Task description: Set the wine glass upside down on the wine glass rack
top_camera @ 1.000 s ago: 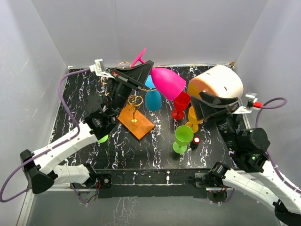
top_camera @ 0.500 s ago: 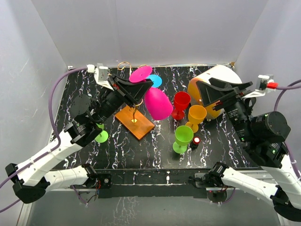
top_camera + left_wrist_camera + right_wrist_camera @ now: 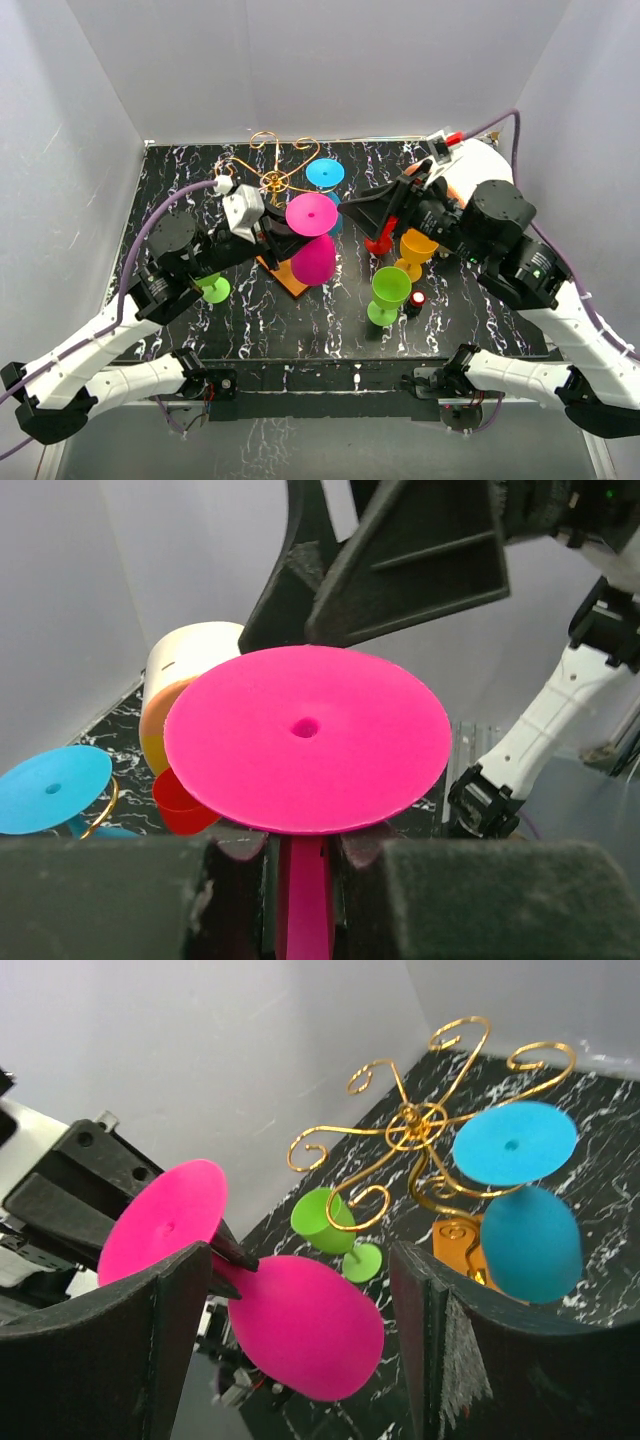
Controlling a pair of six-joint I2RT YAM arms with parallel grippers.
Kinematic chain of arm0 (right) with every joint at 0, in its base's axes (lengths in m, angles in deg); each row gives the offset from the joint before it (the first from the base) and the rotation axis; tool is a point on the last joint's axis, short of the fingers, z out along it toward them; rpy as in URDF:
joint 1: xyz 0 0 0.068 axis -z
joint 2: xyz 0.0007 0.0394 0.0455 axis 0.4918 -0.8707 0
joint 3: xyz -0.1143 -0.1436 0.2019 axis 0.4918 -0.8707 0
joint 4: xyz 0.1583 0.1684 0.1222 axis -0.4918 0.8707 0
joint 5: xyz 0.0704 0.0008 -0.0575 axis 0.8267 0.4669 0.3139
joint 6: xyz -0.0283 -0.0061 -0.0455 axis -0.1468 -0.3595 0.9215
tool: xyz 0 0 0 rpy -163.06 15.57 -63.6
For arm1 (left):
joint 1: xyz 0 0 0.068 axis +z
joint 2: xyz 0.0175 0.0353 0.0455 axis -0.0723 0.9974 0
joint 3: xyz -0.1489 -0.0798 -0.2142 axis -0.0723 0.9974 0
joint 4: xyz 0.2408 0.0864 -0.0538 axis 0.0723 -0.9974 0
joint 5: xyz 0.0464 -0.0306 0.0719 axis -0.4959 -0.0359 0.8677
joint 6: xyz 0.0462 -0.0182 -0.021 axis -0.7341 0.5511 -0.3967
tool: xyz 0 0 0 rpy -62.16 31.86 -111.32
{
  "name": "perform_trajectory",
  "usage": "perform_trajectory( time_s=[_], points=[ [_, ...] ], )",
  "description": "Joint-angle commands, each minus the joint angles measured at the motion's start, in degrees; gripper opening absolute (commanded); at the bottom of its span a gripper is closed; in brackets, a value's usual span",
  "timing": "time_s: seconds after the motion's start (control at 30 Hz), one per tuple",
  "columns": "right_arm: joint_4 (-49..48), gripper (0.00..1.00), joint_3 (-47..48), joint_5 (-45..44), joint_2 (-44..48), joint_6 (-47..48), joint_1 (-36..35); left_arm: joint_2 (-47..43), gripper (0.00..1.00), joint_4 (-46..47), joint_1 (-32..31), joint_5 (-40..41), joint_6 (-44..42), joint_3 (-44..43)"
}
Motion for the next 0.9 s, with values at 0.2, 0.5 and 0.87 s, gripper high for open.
perform_trajectory(
  time_s=[0.2, 0.5, 0.87],
  points=[
    [-6.6, 0.68, 1.3, 9.6, -0.7, -14.5, -0.1, -3.4, 0.00, -0.3, -0.3, -5.9, -10.4, 0.6],
    [-7.0, 0.48, -2.2, 10.2, -1.8, -23.3, 0.0, -2.9, 0.00, 1.9, -0.3, -4.6, -10.3, 2.1],
    [-17.3, 0.14, -11.0, 15.3, -1.4, -35.4, 0.0, -4.9, 0.00, -1.5, -0.3, -2.2, -12.3, 4.0]
  ],
)
